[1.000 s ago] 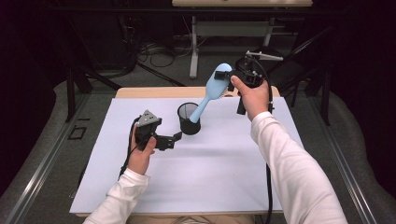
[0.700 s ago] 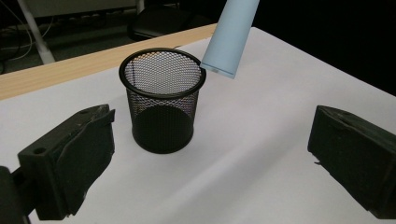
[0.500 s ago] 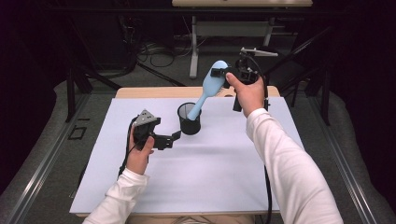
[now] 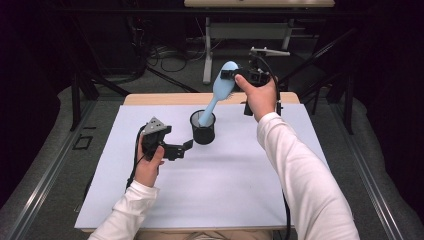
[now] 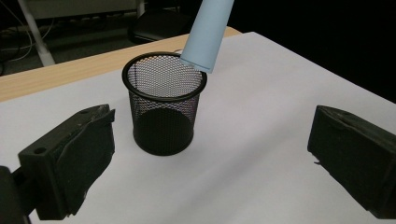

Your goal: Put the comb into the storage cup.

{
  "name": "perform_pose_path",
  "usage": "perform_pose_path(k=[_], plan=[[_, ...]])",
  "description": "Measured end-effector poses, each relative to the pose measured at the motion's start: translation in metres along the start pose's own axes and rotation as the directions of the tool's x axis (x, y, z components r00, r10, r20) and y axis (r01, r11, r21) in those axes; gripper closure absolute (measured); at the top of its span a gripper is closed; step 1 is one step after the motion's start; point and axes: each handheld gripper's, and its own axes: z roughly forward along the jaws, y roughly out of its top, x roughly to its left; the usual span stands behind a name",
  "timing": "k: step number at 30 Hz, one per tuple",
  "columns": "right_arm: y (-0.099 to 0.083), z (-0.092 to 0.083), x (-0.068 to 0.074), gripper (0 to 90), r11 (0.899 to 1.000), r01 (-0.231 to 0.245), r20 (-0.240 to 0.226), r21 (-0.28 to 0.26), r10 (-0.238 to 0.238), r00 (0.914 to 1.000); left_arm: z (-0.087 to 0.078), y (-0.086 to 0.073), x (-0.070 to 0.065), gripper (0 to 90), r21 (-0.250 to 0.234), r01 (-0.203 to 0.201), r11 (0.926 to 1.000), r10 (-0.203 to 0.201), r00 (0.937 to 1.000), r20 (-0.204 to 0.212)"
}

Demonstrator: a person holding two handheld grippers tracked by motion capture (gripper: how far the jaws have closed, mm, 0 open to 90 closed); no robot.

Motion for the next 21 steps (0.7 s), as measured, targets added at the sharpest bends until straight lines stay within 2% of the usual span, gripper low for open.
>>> perform_pose_path(k=[21], plan=[[0.001, 0.015, 0.01, 49.7, 0.997, 0.07, 0.04, -0.016, -0.069, 0.9968, -0.001, 0.0, 0.001, 0.8, -0.004, 0.01, 0.9999, -0.01, 0.9999, 0.004]])
